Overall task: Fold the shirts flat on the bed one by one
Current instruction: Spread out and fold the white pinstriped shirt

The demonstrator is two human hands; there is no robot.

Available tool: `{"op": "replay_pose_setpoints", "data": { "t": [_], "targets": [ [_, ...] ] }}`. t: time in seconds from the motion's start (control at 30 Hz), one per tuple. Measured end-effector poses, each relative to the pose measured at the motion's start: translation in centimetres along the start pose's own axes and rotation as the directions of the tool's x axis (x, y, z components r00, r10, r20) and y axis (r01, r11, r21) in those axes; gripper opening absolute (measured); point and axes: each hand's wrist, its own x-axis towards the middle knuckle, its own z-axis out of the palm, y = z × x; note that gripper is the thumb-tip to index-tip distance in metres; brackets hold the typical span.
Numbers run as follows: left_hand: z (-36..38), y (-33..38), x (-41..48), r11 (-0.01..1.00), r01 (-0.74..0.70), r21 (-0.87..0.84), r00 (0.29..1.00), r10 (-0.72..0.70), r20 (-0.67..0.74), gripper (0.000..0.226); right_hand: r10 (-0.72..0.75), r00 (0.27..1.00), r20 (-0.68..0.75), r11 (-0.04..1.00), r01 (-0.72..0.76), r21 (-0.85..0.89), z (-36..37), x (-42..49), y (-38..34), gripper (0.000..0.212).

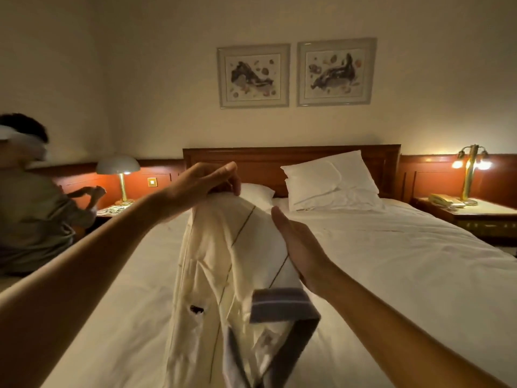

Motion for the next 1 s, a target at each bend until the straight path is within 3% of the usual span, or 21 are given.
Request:
{"op": "replay_pose_setpoints", "data": {
  "t": [0.17,0.27,0.33,0.4,0.53,0.63,0.77,0.9,1.0],
  "targets": [
    [0.4,-0.2,-6.3,0.947,0.137,0.291,0.964,-0.195,0.18,0.039,-0.061,0.998,-0.002,0.989,0.061,-0.137,-1.2,-5.3,-1.3,0.06],
    [0.2,0.6,-7.9,0.883,0.209,0.42,0.891,-0.349,0.289,0.045,-0.092,0.991,0.101,0.914,0.124,-0.387,-4.0,-6.9,-4.5,0.032],
    [0.2,1.2,-8.0,0.887,0.175,0.428,0.907,-0.314,0.28,0.038,-0.125,0.983,0.137,0.784,0.183,-0.594,-6.1,-7.6,-6.0,0.029],
    [0.3,1.5,-7.8,0.886,0.089,0.456,0.956,-0.204,0.211,0.026,-0.148,0.982,0.115,0.677,0.185,-0.712,-7.8,-8.6,-7.5,0.044],
    [0.9,2.8,-7.1,0.904,-0.012,0.427,0.988,-0.055,0.144,0.021,-0.11,0.993,0.042,0.607,0.1,-0.789,-11.3,-10.9,-9.4,0.049],
    [3.0,4.3,-7.0,0.94,-0.032,0.34,0.985,-0.029,0.172,0.031,0.058,0.997,0.05,0.7,-0.005,-0.715,-12.0,-13.1,-8.9,0.062],
    [6.7,6.7,-6.5,0.92,-0.135,0.368,0.963,0.034,0.269,0.032,0.156,0.978,0.14,0.953,-0.111,-0.283,-7.8,-14.7,-5.8,0.064],
    [7.3,8.4,-6.6,0.933,-0.125,0.337,0.949,0.014,0.314,0.034,0.19,0.955,0.228,0.982,-0.188,-0.032,-3.8,-15.6,-3.6,0.067],
    [5.4,8.7,-7.9,0.95,-0.055,0.307,0.925,-0.068,0.375,0.022,0.094,0.982,0.161,0.991,-0.077,-0.106,-3.7,-15.4,-4.4,0.045]
  ]
}}
